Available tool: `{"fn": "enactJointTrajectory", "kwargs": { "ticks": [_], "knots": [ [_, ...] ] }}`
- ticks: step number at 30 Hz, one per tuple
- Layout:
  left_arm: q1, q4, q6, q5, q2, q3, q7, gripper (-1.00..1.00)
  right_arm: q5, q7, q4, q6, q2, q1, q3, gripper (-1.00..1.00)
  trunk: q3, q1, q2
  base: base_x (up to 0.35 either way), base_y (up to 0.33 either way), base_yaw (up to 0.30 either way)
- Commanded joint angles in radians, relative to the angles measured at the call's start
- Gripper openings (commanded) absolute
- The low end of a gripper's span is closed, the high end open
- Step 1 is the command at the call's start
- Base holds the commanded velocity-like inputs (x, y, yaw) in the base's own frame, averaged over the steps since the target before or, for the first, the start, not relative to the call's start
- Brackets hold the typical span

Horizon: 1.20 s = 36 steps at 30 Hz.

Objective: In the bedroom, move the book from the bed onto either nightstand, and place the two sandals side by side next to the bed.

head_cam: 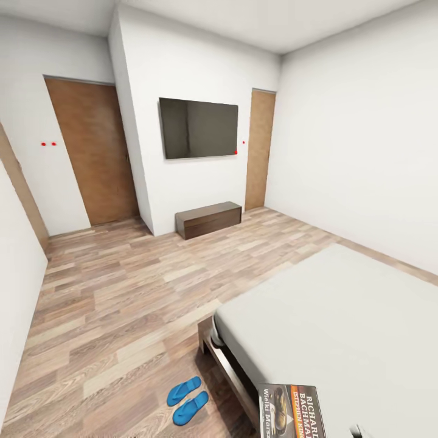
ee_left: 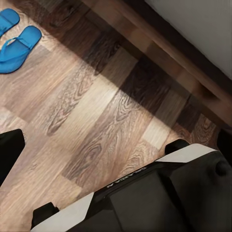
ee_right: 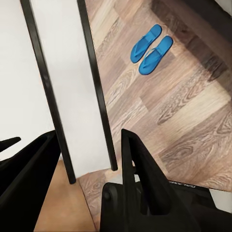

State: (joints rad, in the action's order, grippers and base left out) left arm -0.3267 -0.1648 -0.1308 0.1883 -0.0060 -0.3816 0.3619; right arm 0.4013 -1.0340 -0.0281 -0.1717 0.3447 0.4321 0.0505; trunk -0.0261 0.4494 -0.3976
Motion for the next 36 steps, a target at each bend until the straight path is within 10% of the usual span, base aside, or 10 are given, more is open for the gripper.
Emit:
{"fn": "enactJointTrajectory", "kwargs": {
  "ticks": [1, 36],
  "knots": [
    [-0.002, 0.002, -0.004, 0.01, 0.0, -0.008, 0.002, 1.0, 0.011, -0.003, -0.001, -0.011, 0.0, 0.001, 0.0, -1.0, -0.002, 0.001, -0.002, 0.0, 0.0, 0.292],
    [-0.002, 0.002, -0.004, 0.01, -0.001, -0.009, 0.002, 1.0, 0.011, -0.003, -0.001, -0.011, 0.0, 0.001, 0.0, -1.0, -0.002, 0.001, -0.002, 0.0, 0.0, 0.292]
  ]
}}
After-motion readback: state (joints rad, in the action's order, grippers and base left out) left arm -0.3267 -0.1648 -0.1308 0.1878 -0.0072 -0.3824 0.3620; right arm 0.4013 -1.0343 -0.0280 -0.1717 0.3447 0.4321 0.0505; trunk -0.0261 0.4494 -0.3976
